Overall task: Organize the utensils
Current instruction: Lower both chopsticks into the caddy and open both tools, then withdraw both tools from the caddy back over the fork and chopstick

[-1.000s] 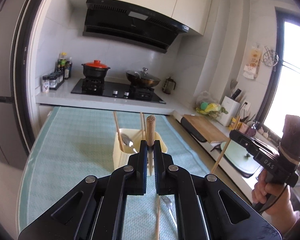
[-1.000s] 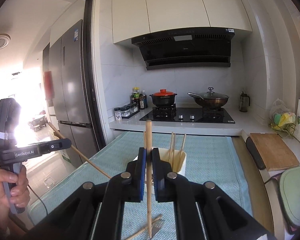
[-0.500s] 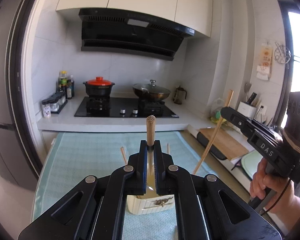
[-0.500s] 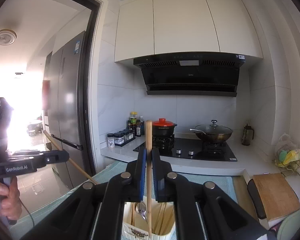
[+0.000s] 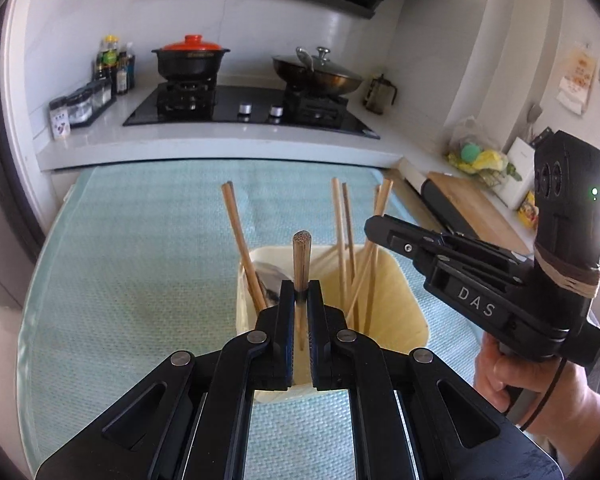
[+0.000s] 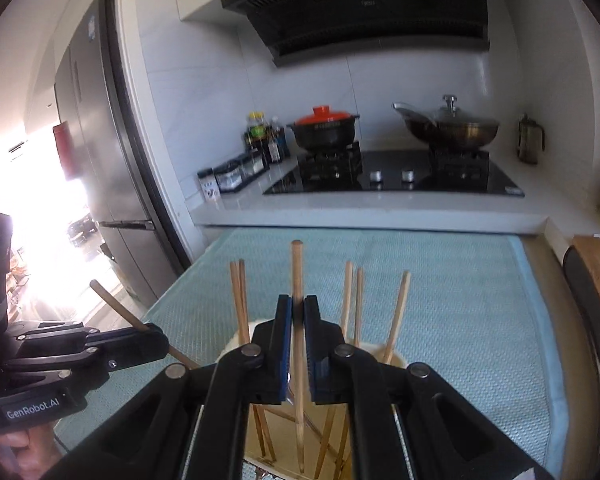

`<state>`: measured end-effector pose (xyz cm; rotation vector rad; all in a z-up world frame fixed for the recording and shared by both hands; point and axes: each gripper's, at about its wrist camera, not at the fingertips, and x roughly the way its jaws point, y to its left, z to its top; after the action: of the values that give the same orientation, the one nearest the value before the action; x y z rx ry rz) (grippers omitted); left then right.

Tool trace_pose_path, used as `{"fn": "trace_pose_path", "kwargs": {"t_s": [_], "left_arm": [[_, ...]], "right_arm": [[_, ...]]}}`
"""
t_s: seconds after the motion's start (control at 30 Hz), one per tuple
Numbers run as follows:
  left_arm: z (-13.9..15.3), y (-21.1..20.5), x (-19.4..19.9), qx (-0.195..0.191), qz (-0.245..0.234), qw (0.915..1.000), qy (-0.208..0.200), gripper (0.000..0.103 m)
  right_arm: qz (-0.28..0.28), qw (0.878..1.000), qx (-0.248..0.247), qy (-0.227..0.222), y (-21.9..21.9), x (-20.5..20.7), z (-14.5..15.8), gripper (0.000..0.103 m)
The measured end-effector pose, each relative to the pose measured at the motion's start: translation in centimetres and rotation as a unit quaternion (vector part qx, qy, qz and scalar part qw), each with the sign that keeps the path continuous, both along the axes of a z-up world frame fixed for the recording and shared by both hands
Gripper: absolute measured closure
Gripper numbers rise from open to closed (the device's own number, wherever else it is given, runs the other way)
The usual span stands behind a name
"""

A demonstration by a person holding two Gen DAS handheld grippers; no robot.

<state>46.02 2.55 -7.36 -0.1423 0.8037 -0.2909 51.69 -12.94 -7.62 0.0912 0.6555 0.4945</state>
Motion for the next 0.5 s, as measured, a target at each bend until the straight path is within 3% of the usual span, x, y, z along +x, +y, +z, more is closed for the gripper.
{"fn": "trace_pose_path", "kwargs": {"t_s": [0.07,0.1,0.13,0.17,0.2,0.23,0.27,0.3,0.5], "left_arm": [[-0.9,-0.3,0.2,0.011,0.002,0.9999,0.009,0.098],[-1.2,-0.4,0.1,0.015,0.003,0.9998,0.010,0.092],[-1.4,-0.4,0.0,0.018,0.003,0.9997,0.012,0.070],[-1.5,-0.3,-0.3,0.022,0.007,0.9997,0.013,0.055],[-1.5,-0.1,-0.8,0.026,0.013,0.9995,0.008,0.032],[-1.3,0.1,-1.3,0.031,0.020,0.9993,0.000,0.026],[-1.0,0.3,-1.6,0.037,0.022,0.9990,-0.005,0.026],[-0.8,0.3,-2.3,0.045,0.023,0.9987,-0.008,0.026],[0.9,0.2,-7.4,0.097,0.053,0.9929,-0.043,0.018]], "right_arm": [[0.007,1.000,-0.001,0.025,0.2,0.6,-1.2,0.096],[0.008,0.999,-0.003,0.036,0.3,0.8,-1.7,0.094],[0.007,0.999,-0.006,0.043,0.5,0.9,-2.1,0.094],[0.004,0.999,-0.011,0.048,0.5,0.9,-2.3,0.094],[0.000,0.999,-0.014,0.050,0.5,0.8,-2.4,0.083],[-0.004,0.999,-0.016,0.048,0.3,0.4,-2.3,0.073],[-0.009,0.999,-0.016,0.040,0.1,-0.2,-2.0,0.053],[-0.013,0.999,-0.017,0.027,-0.2,-0.9,-1.6,0.045],[-0.011,0.999,-0.036,-0.025,-2.0,-7.2,1.1,0.045]]}}
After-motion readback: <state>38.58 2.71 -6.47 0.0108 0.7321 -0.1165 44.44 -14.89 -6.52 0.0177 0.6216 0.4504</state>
